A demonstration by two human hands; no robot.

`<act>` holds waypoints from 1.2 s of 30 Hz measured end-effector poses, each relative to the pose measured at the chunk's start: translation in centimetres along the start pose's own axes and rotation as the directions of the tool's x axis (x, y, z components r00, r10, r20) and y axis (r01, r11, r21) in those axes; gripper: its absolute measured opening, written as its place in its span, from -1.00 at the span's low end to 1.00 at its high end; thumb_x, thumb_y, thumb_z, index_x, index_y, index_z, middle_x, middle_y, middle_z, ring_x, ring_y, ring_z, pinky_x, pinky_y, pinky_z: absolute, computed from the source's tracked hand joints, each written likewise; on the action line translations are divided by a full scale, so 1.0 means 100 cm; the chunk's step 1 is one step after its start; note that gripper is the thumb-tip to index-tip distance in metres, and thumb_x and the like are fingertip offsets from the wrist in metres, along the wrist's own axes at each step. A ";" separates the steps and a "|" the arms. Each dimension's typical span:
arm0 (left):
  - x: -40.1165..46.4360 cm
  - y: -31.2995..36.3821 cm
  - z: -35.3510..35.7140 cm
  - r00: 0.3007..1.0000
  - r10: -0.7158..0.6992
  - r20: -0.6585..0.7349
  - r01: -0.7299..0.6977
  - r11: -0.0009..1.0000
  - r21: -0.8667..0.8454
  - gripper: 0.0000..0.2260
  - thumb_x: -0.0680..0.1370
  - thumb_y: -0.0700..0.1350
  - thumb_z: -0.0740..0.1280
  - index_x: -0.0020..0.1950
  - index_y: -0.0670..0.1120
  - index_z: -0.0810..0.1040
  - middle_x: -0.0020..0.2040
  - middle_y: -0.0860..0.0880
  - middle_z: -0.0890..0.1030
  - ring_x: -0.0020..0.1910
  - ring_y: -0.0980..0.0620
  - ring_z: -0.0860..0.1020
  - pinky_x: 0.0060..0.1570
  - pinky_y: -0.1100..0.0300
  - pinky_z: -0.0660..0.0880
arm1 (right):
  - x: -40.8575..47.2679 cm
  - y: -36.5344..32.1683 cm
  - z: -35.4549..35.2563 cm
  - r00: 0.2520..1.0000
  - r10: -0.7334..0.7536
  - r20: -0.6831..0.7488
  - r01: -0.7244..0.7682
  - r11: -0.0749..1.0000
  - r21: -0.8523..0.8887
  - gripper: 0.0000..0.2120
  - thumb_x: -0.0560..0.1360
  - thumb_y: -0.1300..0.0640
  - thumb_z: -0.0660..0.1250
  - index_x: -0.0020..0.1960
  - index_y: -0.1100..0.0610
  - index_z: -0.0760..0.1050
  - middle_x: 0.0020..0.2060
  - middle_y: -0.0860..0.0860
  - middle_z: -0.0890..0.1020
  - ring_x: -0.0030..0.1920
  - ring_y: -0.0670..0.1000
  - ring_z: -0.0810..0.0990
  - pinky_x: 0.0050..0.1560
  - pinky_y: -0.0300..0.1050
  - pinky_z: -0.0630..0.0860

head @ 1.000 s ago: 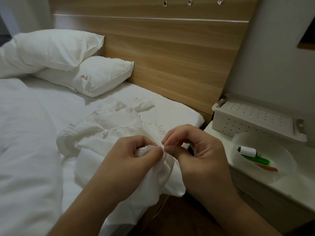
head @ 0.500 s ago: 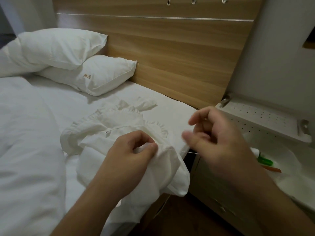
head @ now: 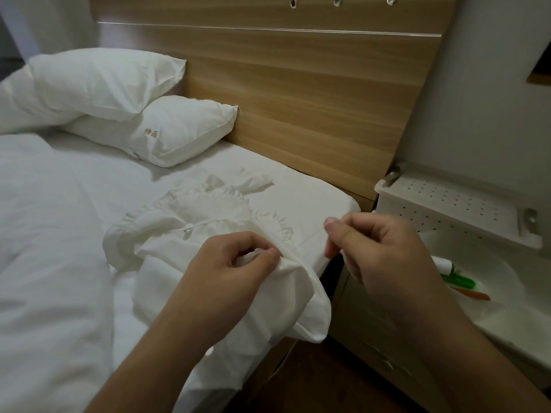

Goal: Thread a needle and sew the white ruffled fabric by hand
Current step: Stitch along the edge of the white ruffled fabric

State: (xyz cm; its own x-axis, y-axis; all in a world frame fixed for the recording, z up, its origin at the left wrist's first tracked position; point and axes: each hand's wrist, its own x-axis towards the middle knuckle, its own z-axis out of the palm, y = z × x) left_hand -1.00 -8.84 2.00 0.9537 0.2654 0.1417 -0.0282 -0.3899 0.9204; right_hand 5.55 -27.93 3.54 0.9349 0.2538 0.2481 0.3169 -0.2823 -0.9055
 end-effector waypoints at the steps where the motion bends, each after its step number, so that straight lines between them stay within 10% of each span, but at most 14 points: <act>1: 0.000 -0.001 0.000 1.000 0.003 -0.006 -0.003 1.000 0.010 -0.84 0.60 -0.08 0.43 -0.15 0.04 0.75 -0.18 0.18 0.72 -0.07 0.28 0.64 -0.18 0.51 0.43 | 0.000 -0.001 -0.001 0.999 0.038 -0.008 -0.037 0.997 0.071 -0.64 0.56 -0.08 0.33 -0.31 0.11 0.61 -0.52 -0.07 0.50 -0.47 -0.15 0.45 -0.21 -0.12 0.38; 12: 0.004 -0.009 0.002 0.997 -0.006 -0.082 0.013 0.997 0.076 -0.82 0.66 -0.01 0.36 -0.10 0.04 0.70 -0.24 0.28 0.66 -0.13 0.34 0.60 -0.25 0.56 0.39 | 0.003 -0.004 -0.006 0.979 0.204 0.001 -0.179 0.857 0.483 -0.54 0.67 -0.01 0.26 -0.35 0.17 0.47 -0.56 -0.03 0.28 -0.51 -0.01 0.21 -0.48 -0.19 0.25; 21: 0.004 -0.009 -0.001 0.973 -0.028 -0.227 0.017 0.999 -0.049 -0.83 0.65 -0.01 0.40 -0.09 0.07 0.75 -0.15 0.21 0.72 -0.09 0.29 0.64 -0.12 0.28 0.45 | 0.003 -0.001 -0.020 0.992 -0.068 0.104 -0.011 0.784 0.621 -0.71 0.43 0.15 0.20 -0.35 0.35 0.36 -0.55 -0.03 0.26 -0.50 0.02 0.18 -0.46 -0.16 0.20; 24: 0.004 -0.008 -0.003 0.967 -0.037 -0.253 0.004 0.992 -0.128 -0.85 0.63 -0.02 0.43 -0.09 0.08 0.77 -0.14 0.18 0.74 -0.09 0.24 0.67 -0.08 0.22 0.48 | 0.004 0.005 -0.018 1.000 -0.012 -0.028 0.025 0.831 0.556 -0.63 0.50 0.12 0.19 -0.12 0.47 0.49 -0.57 -0.06 0.25 -0.54 -0.01 0.17 -0.46 -0.20 0.23; 28: 0.000 -0.004 -0.003 0.980 -0.039 -0.196 0.006 0.986 -0.167 -0.87 0.61 0.00 0.45 -0.08 0.12 0.79 -0.10 0.17 0.76 -0.04 0.24 0.68 -0.01 0.19 0.53 | 0.001 0.006 -0.009 0.987 0.032 -0.158 0.020 0.947 0.320 -0.82 0.66 0.17 0.28 0.02 0.10 0.66 -0.54 -0.05 0.38 -0.52 -0.02 0.26 -0.50 -0.17 0.28; 36: -0.004 0.005 -0.004 0.997 0.076 0.011 -0.074 0.988 -0.135 -0.87 0.60 -0.09 0.47 -0.05 0.09 0.81 -0.06 0.08 0.78 0.05 0.11 0.73 0.12 0.02 0.63 | -0.007 0.004 0.025 0.966 -0.007 0.260 -0.030 0.990 0.137 -0.89 0.59 -0.03 0.42 0.00 -0.01 0.66 -0.34 0.34 0.56 -0.29 0.41 0.53 -0.21 0.35 0.59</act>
State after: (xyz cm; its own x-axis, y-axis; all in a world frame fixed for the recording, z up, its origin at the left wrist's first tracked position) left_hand -1.50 -8.78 2.50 0.9520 0.2249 0.2075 -0.1392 -0.2857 0.9482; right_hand 4.60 -25.92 2.09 0.8592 0.4872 0.1562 0.2639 -0.1606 -0.9511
